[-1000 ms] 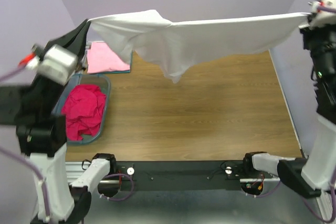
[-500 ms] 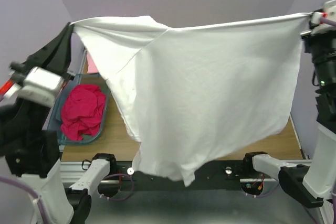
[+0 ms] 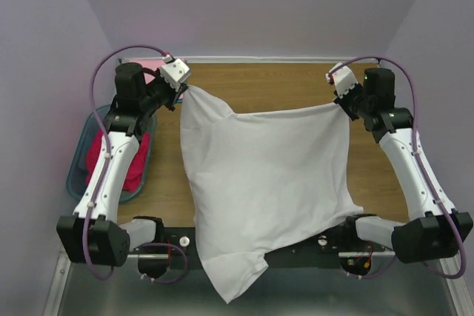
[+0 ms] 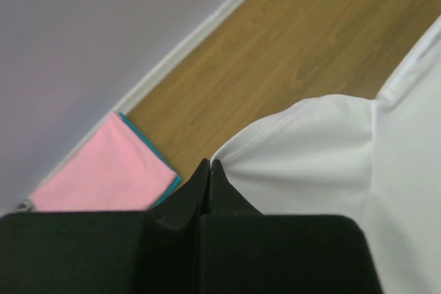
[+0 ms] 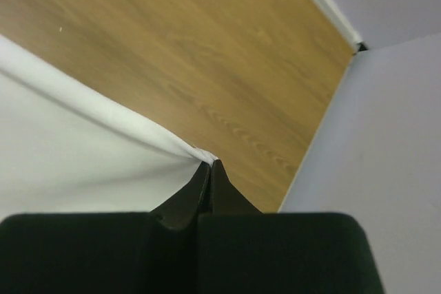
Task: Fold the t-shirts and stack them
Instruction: Flatten the tshirt out
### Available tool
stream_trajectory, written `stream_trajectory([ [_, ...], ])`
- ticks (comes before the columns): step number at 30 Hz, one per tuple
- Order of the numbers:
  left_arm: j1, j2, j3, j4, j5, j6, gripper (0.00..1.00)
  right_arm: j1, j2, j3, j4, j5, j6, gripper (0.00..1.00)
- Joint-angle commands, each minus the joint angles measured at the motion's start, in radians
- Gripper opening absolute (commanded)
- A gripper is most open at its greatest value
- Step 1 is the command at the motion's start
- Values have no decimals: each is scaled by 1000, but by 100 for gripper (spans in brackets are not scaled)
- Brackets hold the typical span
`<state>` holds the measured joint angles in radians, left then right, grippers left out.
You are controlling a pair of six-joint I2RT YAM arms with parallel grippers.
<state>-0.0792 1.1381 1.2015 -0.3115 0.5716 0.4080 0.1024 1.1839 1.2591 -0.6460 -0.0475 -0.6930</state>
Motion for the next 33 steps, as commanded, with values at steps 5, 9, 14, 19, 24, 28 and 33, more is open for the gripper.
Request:
stream_trajectory([
  [5,-54,322,26,150,-50,3,0,-6,219,-115,221,-35,-22,1],
  [9,-59,474,113,166,-67,-9,0,-6,330,-121,270,0,-27,1],
  [14,-70,666,286,178,-65,-9,0,-6,453,-98,341,41,-10,1],
  [19,-77,824,504,195,-76,-26,0,-6,583,2,388,129,26,0],
  [24,-79,1015,716,169,-76,-49,1,-6,729,118,414,222,55,1],
  [28,-77,1141,924,129,-192,-77,41,-6,819,236,405,293,121,29],
  [33,-65,1067,930,-17,-171,-31,64,-9,740,238,315,270,128,78],
])
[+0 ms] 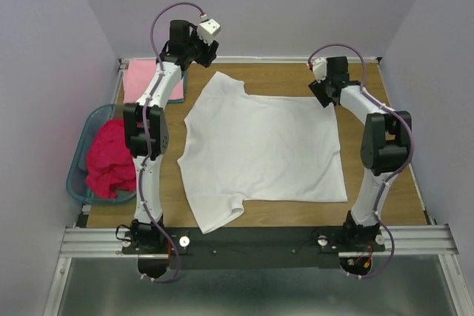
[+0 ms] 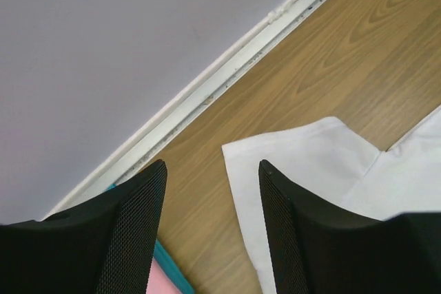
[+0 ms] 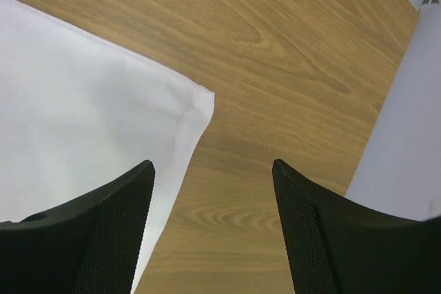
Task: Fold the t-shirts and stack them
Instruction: Flatten the tshirt out
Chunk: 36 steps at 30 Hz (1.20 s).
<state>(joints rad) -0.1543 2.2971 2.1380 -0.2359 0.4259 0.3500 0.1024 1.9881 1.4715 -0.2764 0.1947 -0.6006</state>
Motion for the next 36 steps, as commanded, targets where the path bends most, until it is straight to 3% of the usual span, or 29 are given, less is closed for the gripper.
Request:
stream_trajectory([
  [1,10,-135,-121,-91,-21,41,64,-7,-107,26,-87,12,36,78],
  [4,12,-354,-359,-103,10,107,64,-7,-196,-2,-269,-69,36,80],
  [7,12,-459,-524,-179,51,162,63,-7,-244,-33,-418,-144,56,80],
  [14,4,-603,-820,-315,53,251,54,-6,-317,-152,-676,-311,50,75],
  [19,-17,-711,-1002,-371,2,349,53,-6,-396,-272,-771,-340,5,65],
  [26,-33,-785,-1106,-359,-41,350,53,-6,-452,-398,-777,-282,47,49],
  [32,-96,-778,-1107,-309,-91,305,52,-9,-520,-499,-798,-230,102,45],
  [36,-113,-734,-1054,-263,-85,271,52,-33,-471,-476,-761,-248,180,44],
])
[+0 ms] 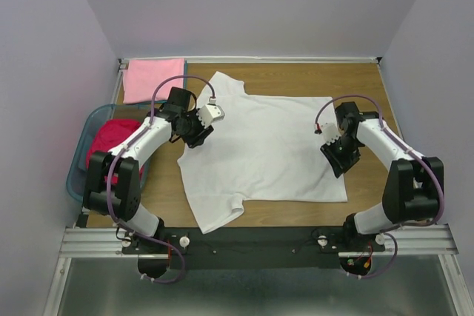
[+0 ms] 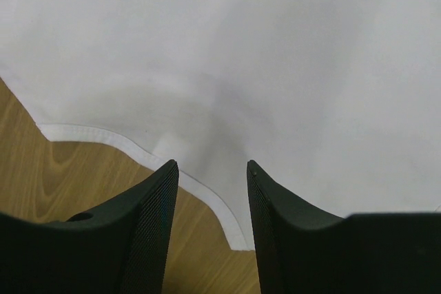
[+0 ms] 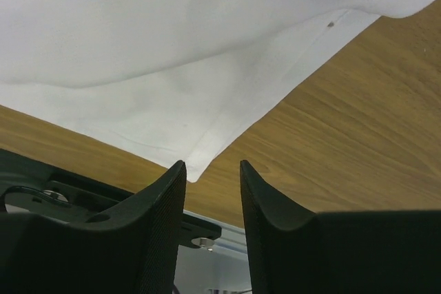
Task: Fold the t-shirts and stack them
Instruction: Flatten the tshirt out
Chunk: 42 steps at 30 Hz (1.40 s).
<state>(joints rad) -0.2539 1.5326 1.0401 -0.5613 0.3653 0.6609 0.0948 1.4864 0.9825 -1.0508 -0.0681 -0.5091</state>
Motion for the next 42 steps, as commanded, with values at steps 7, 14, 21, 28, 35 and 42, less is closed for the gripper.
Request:
stream_trajectory([
  [7,-15,181,181,74,-35,-64,52,-82,101,38,-69,-30,110,36],
  [14,-16,265,245,121,-9,-98,52,-87,155,7,-39,-33,138,37],
  [21,-18,342,278,139,15,-147,52,-87,320,116,43,7,164,34],
  [28,-16,434,322,159,-23,-222,51,-87,458,200,127,48,188,30],
  [35,-8,489,379,146,-66,-268,49,-114,502,327,120,97,187,28],
  [42,-8,489,374,149,-49,-273,49,-138,353,246,34,41,164,30],
])
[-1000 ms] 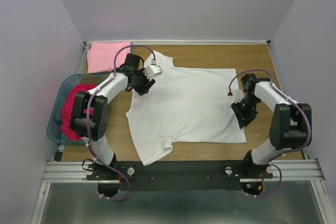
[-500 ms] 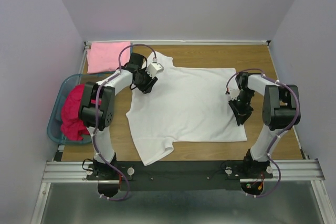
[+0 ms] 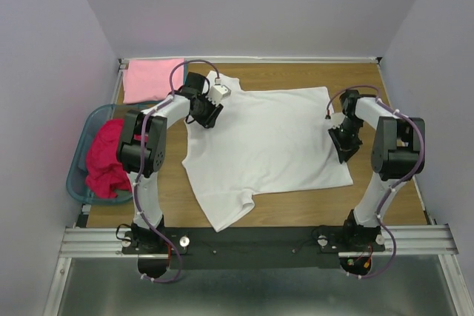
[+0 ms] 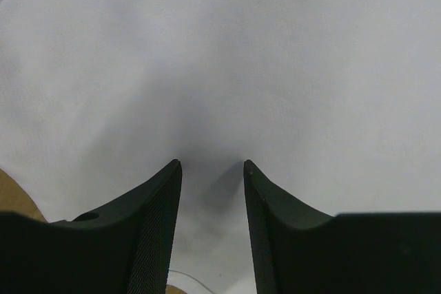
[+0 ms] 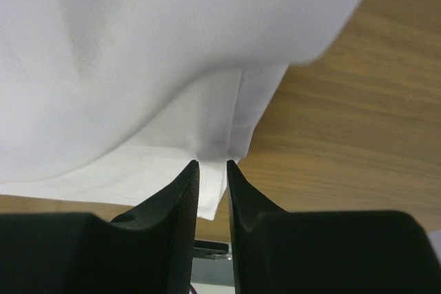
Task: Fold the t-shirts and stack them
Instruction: Flatten the tshirt out
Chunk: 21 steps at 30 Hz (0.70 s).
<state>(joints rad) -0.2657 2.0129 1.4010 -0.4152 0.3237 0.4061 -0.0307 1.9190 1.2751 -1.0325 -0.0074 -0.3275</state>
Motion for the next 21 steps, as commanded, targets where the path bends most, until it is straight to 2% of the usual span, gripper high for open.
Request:
stream_trajectory([
  [1,3,13,13,1,-5,-18,49,-18,-83,-54,15,-23,-16,30],
  [12,3,10,1,6,-2,-23,49,-58,-61,-118,17,-32,2,32],
  [21,3,20,-30,23,-6,-27,49,-83,-138,-229,8,-34,-8,33],
])
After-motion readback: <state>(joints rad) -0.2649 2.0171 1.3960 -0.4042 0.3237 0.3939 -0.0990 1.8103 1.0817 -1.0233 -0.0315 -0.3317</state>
